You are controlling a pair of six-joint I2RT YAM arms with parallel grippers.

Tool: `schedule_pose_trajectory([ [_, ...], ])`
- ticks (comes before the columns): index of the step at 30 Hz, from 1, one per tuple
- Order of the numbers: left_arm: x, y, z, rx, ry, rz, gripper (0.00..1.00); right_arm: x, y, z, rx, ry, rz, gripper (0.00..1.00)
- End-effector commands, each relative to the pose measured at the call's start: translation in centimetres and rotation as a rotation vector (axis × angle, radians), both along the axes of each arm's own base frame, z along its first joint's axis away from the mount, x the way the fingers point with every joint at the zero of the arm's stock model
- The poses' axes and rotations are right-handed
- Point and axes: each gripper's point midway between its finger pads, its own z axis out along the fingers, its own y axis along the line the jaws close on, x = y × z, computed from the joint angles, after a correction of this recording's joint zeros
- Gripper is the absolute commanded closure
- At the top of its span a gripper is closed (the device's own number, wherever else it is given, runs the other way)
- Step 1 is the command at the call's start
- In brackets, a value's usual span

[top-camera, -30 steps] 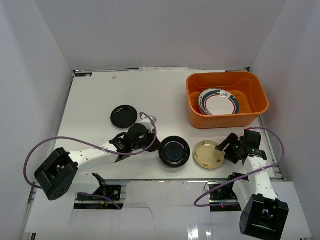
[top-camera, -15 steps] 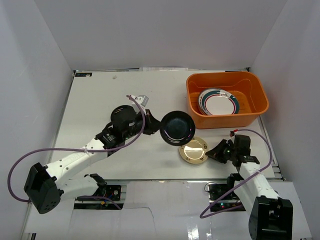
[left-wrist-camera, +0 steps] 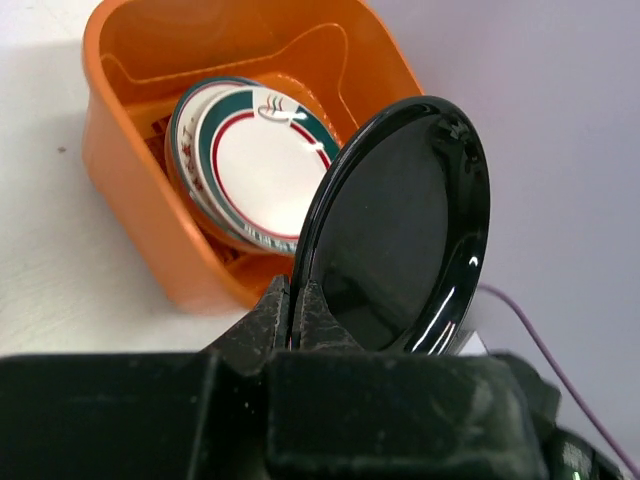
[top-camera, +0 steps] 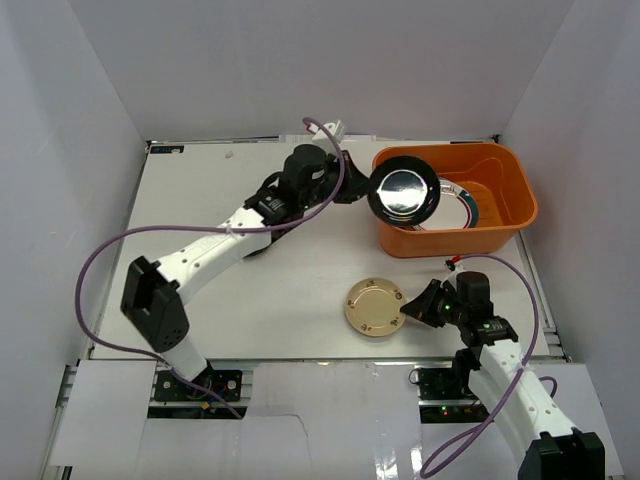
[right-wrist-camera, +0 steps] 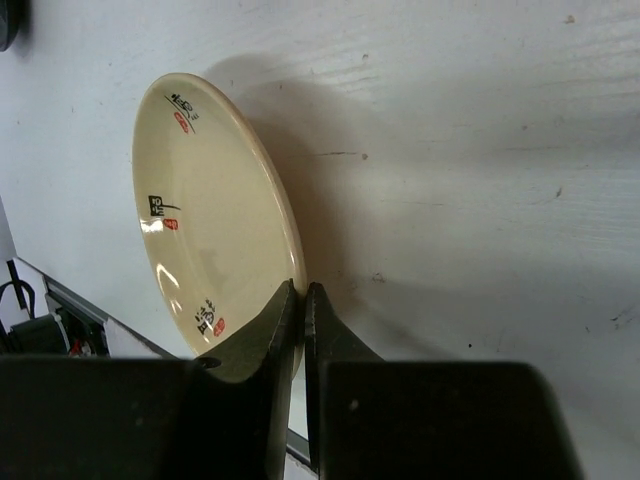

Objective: Place the plates into the plastic bin on the countertop

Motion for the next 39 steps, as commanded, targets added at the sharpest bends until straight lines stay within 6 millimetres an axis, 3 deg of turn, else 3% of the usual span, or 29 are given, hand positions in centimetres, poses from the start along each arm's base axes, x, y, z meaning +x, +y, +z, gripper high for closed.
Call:
schedule_pose_trajectory([
  [1,2.5,-1.8,1.4,0.000,-0.004,0.023,1.00,0.4,0.3,0.7,0.005,-0.050,0.008,0.92],
  [5,6.7,-5.5,-0.4,0.043,0.018,0.057,1.00,0.6,0.3,1.0,-0.015,-0.095,0.026,0.92],
  [9,9.6,-8.3,-2.0,0.090,0.006,0.098,1.00,0.5,0.6,1.5,-0.010,-0.131,0.048,0.92],
  [11,10.5,-9.3,-3.1,0.127,-0.001,0.101,1.00,0.3,0.6,1.4,-0.012,-0.138,0.060,0.92],
  [12,11.0,-10.4,-5.4,0.156,0.014,0.090,1.00,0.3,0.7,1.6,-0.010,-0.153,0.062,0.92],
  [13,11.4,-10.9,-4.3,0.136,-0.008,0.089,1.00,0.2,0.7,1.5,-0.010,-0.152,0.066,0.92],
  [18,11.8,-13.1,-7.5,0.158,0.004,0.047,0.99,0.0,0.9,2.2,-0.026,-0.179,0.091,0.92],
  [21,11.7,-13.7,-9.4,0.173,0.026,0.019,0.82,0.3,1.0,3.6,-0.032,-0.208,0.096,0.92],
  [24,11.6,-13.7,-9.7,0.172,0.029,0.015,0.61,0.6,0.9,5.2,-0.038,-0.238,0.095,0.92],
  [25,11.6,-13.8,-8.9,0.156,0.016,0.011,0.48,0.6,0.9,5.6,-0.040,-0.248,0.093,0.92],
  [28,11.7,-13.8,-6.4,0.115,-0.029,0.013,0.31,0.9,0.9,7.2,-0.031,-0.281,0.085,0.92],
  [29,11.0,-14.1,-4.2,0.079,-0.056,-0.025,0.18,1.0,0.9,7.7,-0.027,-0.294,0.081,0.92],
  [31,11.0,-13.7,-1.1,0.049,-0.115,-0.027,0.06,1.3,1.0,9.5,-0.015,-0.328,0.078,0.92],
  [32,10.6,-13.2,2.0,0.013,-0.161,-0.026,0.02,1.4,1.1,10.1,-0.012,-0.337,0.077,0.92],
  [34,10.5,-11.9,5.3,-0.021,-0.213,-0.015,0.02,1.8,1.2,12.5,-0.002,-0.384,0.077,0.92],
  [36,10.1,-9.2,8.6,-0.045,-0.240,0.000,0.02,2.1,1.4,14.2,0.004,-0.414,0.085,0.92],
  [38,10.6,-6.1,9.4,-0.031,-0.242,0.047,0.02,2.7,1.7,17.6,0.030,-0.475,0.087,0.92],
  [39,9.9,-3.5,9.2,-0.006,-0.223,0.086,0.02,2.9,2.0,18.9,0.044,-0.500,0.092,0.92],
])
